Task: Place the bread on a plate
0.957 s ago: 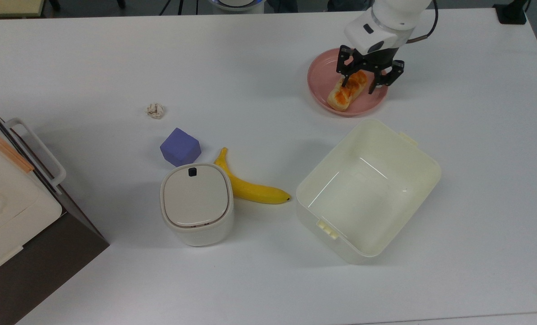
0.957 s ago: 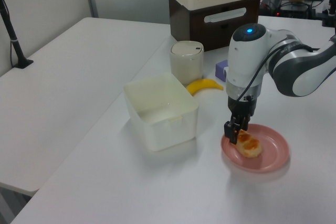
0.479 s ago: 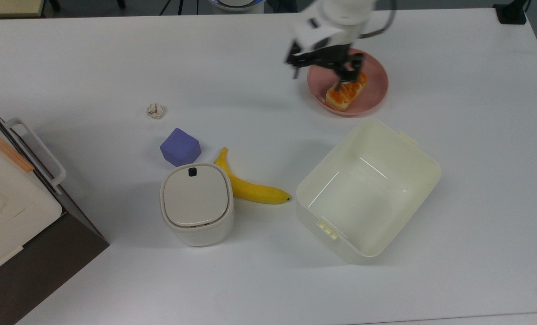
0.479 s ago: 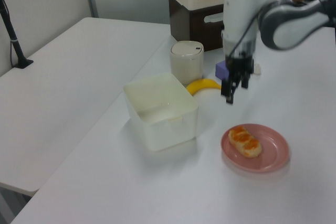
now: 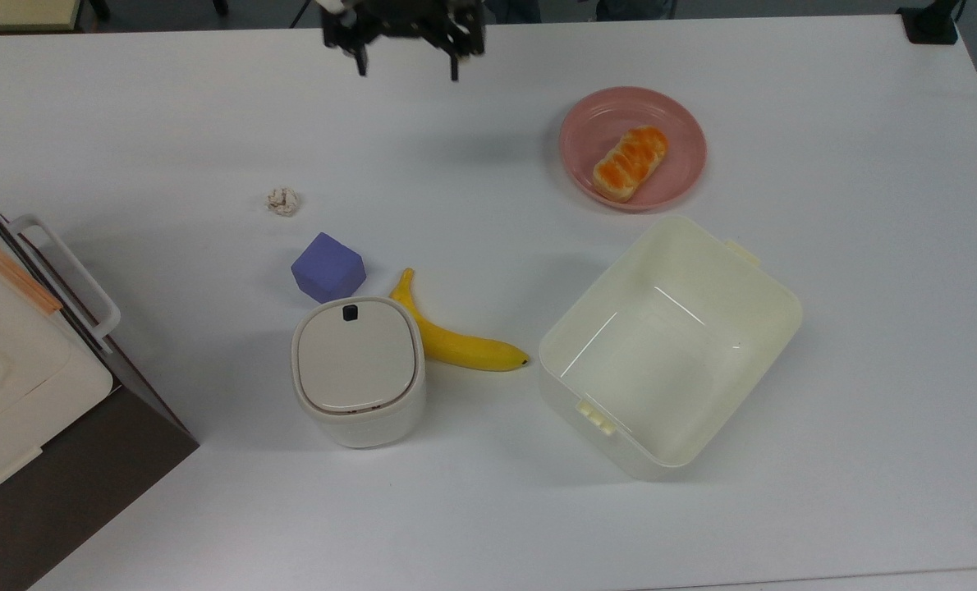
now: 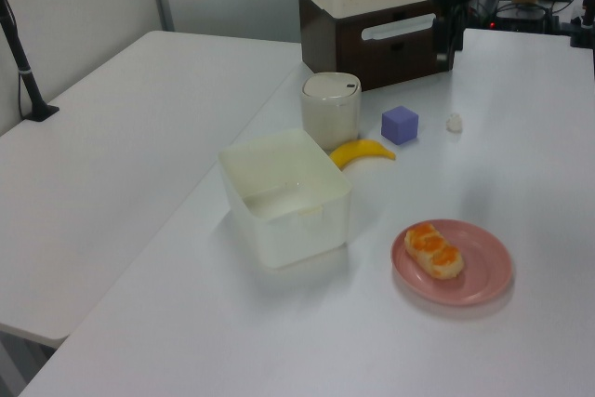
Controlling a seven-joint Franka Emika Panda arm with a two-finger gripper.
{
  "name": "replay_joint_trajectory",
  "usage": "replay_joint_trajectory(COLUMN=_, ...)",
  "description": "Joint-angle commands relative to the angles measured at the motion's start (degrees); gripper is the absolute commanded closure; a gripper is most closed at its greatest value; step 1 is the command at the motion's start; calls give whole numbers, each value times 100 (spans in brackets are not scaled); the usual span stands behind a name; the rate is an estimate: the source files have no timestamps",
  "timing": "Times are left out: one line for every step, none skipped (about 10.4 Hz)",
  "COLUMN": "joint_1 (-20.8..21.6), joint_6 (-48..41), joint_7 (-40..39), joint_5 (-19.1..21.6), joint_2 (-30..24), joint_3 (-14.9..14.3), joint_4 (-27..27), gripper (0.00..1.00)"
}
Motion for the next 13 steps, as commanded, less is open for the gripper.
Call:
replay_joint_trajectory(joint_1=-625, joint_6=-254, joint_7=-492, joint_5=94, joint_2=-155, joint_3=228, joint_4=222, gripper=0)
replay_joint_trajectory(joint_1=-1281, joint_6=-280, joint_7=-658, joint_5=112, joint_2=-155, joint_3=856, joint_4=309, gripper=0)
replay_joint_trajectory(joint_1=-2358, joint_6=-411, joint_7=-886, joint_5=173, joint_2=-103, joint_3=1845, joint_4=457, gripper=0)
replay_joint_trajectory(joint_1=-2534, joint_6=-412, joint_7=-914, joint_5=313, joint_2=-94, joint_3=1994, joint_4=494, gripper=0)
replay_joint_trajectory(joint_1=-2544, joint_6=-412, joint_7=-915, joint_5=566, joint_2=-94, joint_3=1848, joint_4=503, gripper=0)
replay_joint_trajectory(joint_1=-2544, joint_6=-430, joint_7=-923, joint_5=700, joint_2=-111, joint_3=1733, joint_4=503, gripper=0)
replay_joint_trajectory(joint_1=-2527, joint_6=-447, joint_7=-889, joint_5=701, joint_2=-129, joint_3=1723, joint_4=503, gripper=0)
replay_joint_trajectory(joint_1=-2492, joint_6=-447, joint_7=-906, joint_5=701, joint_2=-138, joint_3=1575, joint_4=512, gripper=0)
replay_joint_trajectory(joint_1=-2370, joint_6=-439, joint_7=-923, joint_5=718, joint_2=-120, joint_3=1391, joint_4=625, gripper=0)
replay_joint_trajectory(joint_1=-2255, joint_6=-447, joint_7=-915, joint_5=797, joint_2=-94, joint_3=1189, joint_4=722, gripper=0)
replay_joint_trajectory(joint_1=-2228, joint_6=-447, joint_7=-923, joint_5=893, joint_2=-103, joint_3=1065, joint_4=766, gripper=0)
replay_joint_trajectory(joint_1=-2228, joint_6=-447, joint_7=-932, joint_5=886, joint_2=-111, joint_3=1038, joint_4=793, gripper=0)
replay_joint_trajectory(joint_1=-2228, joint_6=-439, joint_7=-984, joint_5=842, joint_2=-94, joint_3=1038, joint_4=793, gripper=0)
